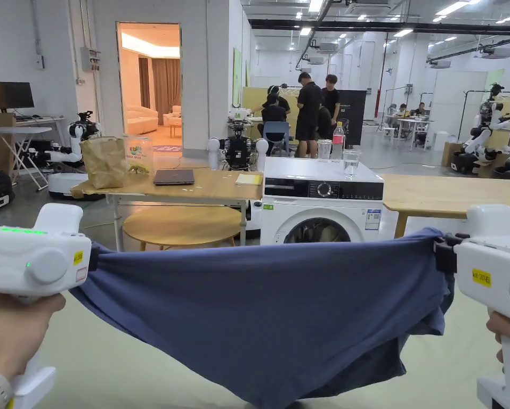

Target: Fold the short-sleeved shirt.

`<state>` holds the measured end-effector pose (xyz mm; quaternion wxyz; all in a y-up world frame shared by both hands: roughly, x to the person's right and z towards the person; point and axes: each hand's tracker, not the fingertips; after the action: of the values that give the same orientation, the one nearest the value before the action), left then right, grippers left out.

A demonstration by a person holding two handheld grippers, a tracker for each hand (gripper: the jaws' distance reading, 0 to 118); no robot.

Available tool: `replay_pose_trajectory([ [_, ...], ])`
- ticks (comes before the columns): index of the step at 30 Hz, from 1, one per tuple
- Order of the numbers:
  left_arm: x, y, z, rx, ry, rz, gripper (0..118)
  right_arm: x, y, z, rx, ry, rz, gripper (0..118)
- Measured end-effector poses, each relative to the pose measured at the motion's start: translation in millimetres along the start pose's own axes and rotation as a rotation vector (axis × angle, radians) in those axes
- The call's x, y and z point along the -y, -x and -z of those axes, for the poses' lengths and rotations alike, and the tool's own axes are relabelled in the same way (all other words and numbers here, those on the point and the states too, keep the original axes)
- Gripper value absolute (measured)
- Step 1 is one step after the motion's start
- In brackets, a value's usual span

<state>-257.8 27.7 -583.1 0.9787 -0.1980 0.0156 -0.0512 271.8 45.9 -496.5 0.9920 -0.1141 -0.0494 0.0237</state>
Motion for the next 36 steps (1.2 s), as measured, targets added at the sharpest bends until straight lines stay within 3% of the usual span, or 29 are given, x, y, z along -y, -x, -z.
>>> replay_pose_trajectory([
  [7, 108, 4, -71, 0.09, 0.053, 0.053, 0, 92, -7, -90, -0.009, 0.036, -0.037, 1],
  [9, 155, 8, -85, 0.108, 0.116, 0.037, 0, 131, -3, -111, -0.007, 0.105, -0.092, 1],
  [14, 284, 20, -98, 0.148, 0.342, -0.107, 0, 267, 23, -152, 0.0, 0.342, -0.11, 1],
  [17, 326, 23, -106, 0.147, 0.41, -0.167, 4, 327, 24, -162, -0.005, 0.456, 0.004, 4],
  [18, 332, 25, -109, 0.141, 0.42, -0.198, 25, 338, 24, -166, 0.011, 0.47, 0.019, 18],
  [19, 334, 27, -119, 0.136, 0.395, -0.224, 32, 345, 22, -168, 0.04, 0.471, 0.021, 25],
  [21, 330, 31, -136, 0.115, 0.326, -0.241, 49, 340, 16, -175, 0.019, 0.471, 0.1, 45],
  [22, 319, 28, -149, 0.117, 0.282, -0.218, 76, 325, 15, -182, -0.002, 0.447, 0.148, 81],
  [23, 305, 21, -164, 0.109, 0.226, -0.172, 94, 307, 19, -188, -0.02, 0.387, 0.155, 108],
  [24, 291, 11, -178, 0.109, 0.158, -0.125, 99, 288, 24, -193, -0.034, 0.318, 0.148, 114],
  [30, 230, -54, -213, 0.169, -0.064, -0.02, 98, 190, 95, -194, -0.093, 0.041, 0.026, 113],
  [31, 228, -60, -211, 0.169, -0.063, -0.027, 96, 183, 103, -193, -0.111, 0.013, 0.025, 108],
  [32, 231, -65, -209, 0.202, -0.061, -0.046, 82, 179, 109, -191, -0.136, -0.012, 0.041, 91],
  [33, 234, -67, -207, 0.239, -0.046, -0.088, 28, 176, 116, -189, -0.126, -0.025, 0.043, 36],
  [34, 238, -68, -204, 0.233, -0.006, -0.105, 0, 179, 126, -186, -0.058, -0.017, 0.026, 0],
  [35, 245, -69, -202, 0.183, 0.034, -0.11, 0, 182, 134, -185, -0.001, -0.045, -0.004, 0],
  [36, 250, -67, -202, 0.189, 0.03, -0.087, 0, 186, 136, -184, -0.076, 0.001, 0.018, 0],
])
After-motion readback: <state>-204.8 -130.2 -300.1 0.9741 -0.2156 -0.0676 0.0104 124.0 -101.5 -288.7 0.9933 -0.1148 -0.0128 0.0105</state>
